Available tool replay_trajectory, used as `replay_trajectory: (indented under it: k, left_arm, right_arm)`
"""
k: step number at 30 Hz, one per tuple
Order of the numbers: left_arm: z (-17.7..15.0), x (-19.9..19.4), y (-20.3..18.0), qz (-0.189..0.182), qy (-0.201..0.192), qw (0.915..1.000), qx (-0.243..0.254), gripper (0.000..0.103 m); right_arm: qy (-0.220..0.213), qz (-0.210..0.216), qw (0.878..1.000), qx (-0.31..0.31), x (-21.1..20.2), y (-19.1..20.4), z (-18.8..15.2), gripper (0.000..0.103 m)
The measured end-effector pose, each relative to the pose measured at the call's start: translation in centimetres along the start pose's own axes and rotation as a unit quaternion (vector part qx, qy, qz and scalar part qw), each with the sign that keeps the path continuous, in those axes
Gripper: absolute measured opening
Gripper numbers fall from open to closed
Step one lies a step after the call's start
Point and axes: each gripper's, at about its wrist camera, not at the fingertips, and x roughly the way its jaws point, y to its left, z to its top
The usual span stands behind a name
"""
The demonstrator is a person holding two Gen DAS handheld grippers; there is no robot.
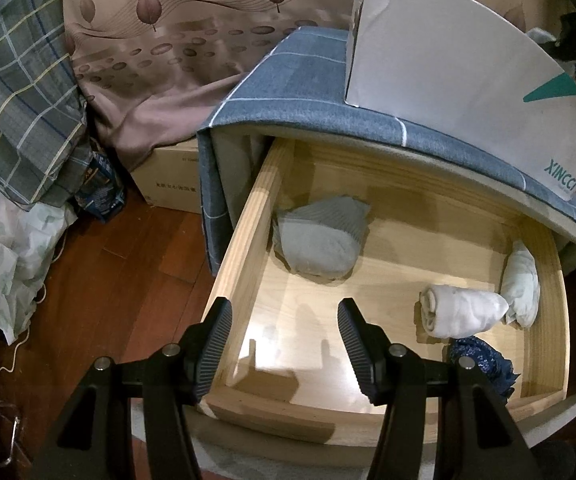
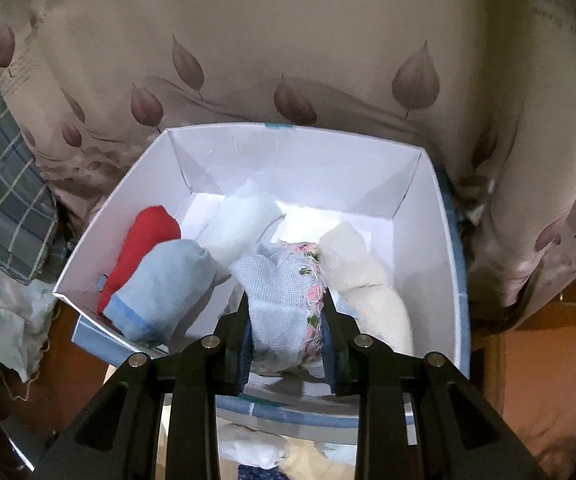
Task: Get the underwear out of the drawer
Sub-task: 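Carry the floral underwear into the shoe box and open the right tool, then move the right tool back down into the drawer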
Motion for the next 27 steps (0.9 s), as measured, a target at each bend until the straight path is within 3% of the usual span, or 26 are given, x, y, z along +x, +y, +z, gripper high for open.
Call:
replay_trajectory:
  k: [10, 13, 15, 19, 27]
  left_arm:
    - [0.2, 0.0, -0.2, 0.000, 0.001, 1.0000, 0.001, 0.056]
    - [0.2, 0.1, -0.2, -0.001, 0.001, 1.0000, 0.001, 0.056]
    - [0.2, 0.0, -0.2, 0.000, -0.001, 1.0000, 0.000, 0.056]
    - [0.1, 0.0, -0.3, 0.001, 0.000, 1.0000, 0.001, 0.056]
    - [0.1, 0.2, -0.3, 0.004, -0.001, 1.0000, 0.002, 0.056]
  right_arm:
    - [0.029, -0.004, 1.000, -0.009, 2.4, 1.2, -0.9, 0.034]
    - [0.029, -0.001, 1.000, -0.004, 2.3, 1.3, -0.8, 0.044]
    - [0.029, 0.004, 1.000, -0.003, 2.0, 1.3, -0.8, 0.045]
    - [0.016, 0.006, 1.000, -0.017, 0.5, 1.8, -0.8, 0.051]
    - [-0.011, 0.033, 0.999, -0.025, -4.4, 1.8, -2.5, 0.053]
